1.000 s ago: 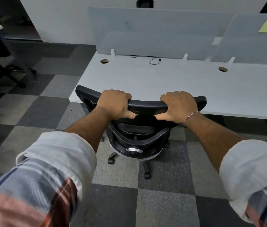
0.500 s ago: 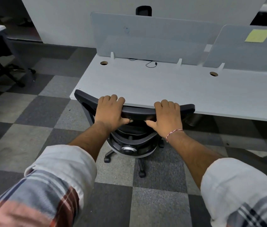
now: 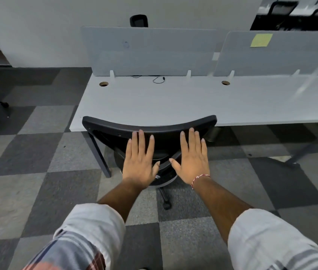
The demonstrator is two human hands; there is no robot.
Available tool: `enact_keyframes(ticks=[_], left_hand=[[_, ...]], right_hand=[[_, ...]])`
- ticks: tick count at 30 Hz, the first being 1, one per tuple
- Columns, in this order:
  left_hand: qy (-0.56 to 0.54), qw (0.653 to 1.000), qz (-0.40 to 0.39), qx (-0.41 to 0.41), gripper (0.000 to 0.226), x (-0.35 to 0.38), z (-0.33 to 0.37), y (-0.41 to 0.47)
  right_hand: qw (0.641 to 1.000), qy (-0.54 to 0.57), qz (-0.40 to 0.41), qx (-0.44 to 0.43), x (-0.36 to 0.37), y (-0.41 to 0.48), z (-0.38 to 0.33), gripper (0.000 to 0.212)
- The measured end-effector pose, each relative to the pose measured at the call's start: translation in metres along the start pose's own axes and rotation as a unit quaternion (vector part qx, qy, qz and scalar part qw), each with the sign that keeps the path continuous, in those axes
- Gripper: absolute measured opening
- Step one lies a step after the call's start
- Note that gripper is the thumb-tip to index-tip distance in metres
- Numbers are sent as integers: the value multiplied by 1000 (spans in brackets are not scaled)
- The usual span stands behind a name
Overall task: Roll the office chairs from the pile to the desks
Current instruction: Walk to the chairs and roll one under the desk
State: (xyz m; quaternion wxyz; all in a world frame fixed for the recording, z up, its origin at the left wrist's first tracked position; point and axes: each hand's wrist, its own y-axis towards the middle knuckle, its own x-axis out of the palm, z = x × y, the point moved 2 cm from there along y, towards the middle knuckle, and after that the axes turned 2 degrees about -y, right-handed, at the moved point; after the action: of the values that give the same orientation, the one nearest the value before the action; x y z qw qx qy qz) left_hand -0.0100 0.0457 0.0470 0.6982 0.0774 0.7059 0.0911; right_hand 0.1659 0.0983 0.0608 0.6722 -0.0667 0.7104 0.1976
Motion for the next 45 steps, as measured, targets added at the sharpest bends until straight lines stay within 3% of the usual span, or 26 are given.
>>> enact_keyframes(ticks=[12, 21, 29, 33, 37, 45], left_hand=[[-24, 980, -135, 142, 78, 41, 48, -49], [-25, 934, -219, 280, 78, 58, 164, -62], [-12, 904, -231, 359, 76, 67, 277, -60], [-31, 897, -232, 374, 86, 69, 329, -57], [-53, 884, -229, 405, 76, 69, 394, -53], [-44, 842, -229, 486, 76, 83, 516, -24]], right_hand=[[992, -19, -66, 109, 27, -100, 39, 93], [974, 5, -119, 191, 39, -183, 117, 89], [952, -11, -140, 273, 42, -250, 213, 89], [948, -9, -142, 286, 41, -276, 255, 89], [936, -2, -157, 314, 34, -302, 305, 87], [907, 32, -156, 391, 34, -340, 403, 87]])
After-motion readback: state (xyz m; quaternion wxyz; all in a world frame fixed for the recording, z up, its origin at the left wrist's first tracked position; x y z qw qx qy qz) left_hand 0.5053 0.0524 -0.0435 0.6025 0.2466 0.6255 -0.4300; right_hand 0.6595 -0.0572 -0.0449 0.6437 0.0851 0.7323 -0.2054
